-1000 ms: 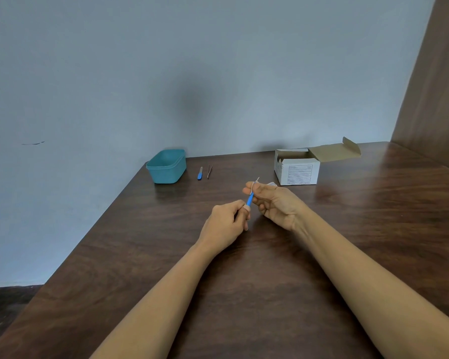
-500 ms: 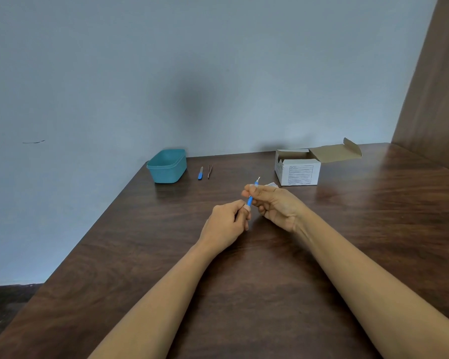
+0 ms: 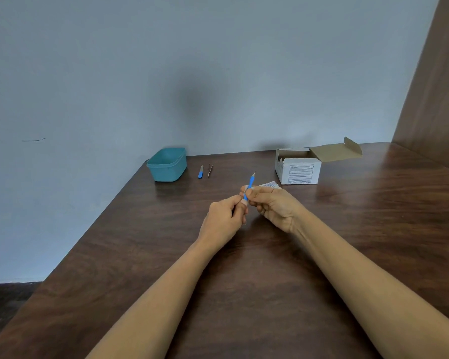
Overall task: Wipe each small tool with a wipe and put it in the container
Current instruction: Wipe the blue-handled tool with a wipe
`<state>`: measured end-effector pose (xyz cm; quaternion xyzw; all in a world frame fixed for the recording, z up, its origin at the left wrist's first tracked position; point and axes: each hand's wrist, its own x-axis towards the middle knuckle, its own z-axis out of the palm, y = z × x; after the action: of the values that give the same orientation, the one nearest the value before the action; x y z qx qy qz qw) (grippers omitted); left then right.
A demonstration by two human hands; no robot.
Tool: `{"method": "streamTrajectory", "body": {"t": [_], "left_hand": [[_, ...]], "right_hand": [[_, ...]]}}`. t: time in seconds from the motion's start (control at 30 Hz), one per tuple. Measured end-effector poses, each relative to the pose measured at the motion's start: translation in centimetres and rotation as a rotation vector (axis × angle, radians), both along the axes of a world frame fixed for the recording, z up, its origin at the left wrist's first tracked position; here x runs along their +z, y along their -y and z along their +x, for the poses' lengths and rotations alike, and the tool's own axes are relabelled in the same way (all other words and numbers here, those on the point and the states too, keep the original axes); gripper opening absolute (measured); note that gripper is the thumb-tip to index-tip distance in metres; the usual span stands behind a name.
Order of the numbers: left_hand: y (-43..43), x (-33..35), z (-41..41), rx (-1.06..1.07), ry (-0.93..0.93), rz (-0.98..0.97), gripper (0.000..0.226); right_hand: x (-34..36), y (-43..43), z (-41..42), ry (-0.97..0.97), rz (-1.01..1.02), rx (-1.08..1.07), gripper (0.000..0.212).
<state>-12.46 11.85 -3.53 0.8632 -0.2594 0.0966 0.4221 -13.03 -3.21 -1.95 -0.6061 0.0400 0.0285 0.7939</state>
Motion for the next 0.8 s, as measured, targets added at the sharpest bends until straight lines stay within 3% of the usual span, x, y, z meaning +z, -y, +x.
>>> {"method": "streamTrajectory", "body": {"t": [0.3,0.57,0.8], "left_hand": [[0.6,0.0,-0.1,-0.013,-0.006,-0.003,0.028],[0.6,0.1,-0.2,-0.017,0.007,-0.006,0.03],[0.8,0.0,-0.3,-0.02,0.007,-0.028,0.029]], "right_hand": [[-0.1,-0.9,-0.2,0.007,0.164,-0.215,0.007],[0.8,0.1,-0.3,-0.013,0.136,-0.093,0.005],[0.5,-0.4,-0.3,-0.026,0.199,-0.234,0.009]]}}
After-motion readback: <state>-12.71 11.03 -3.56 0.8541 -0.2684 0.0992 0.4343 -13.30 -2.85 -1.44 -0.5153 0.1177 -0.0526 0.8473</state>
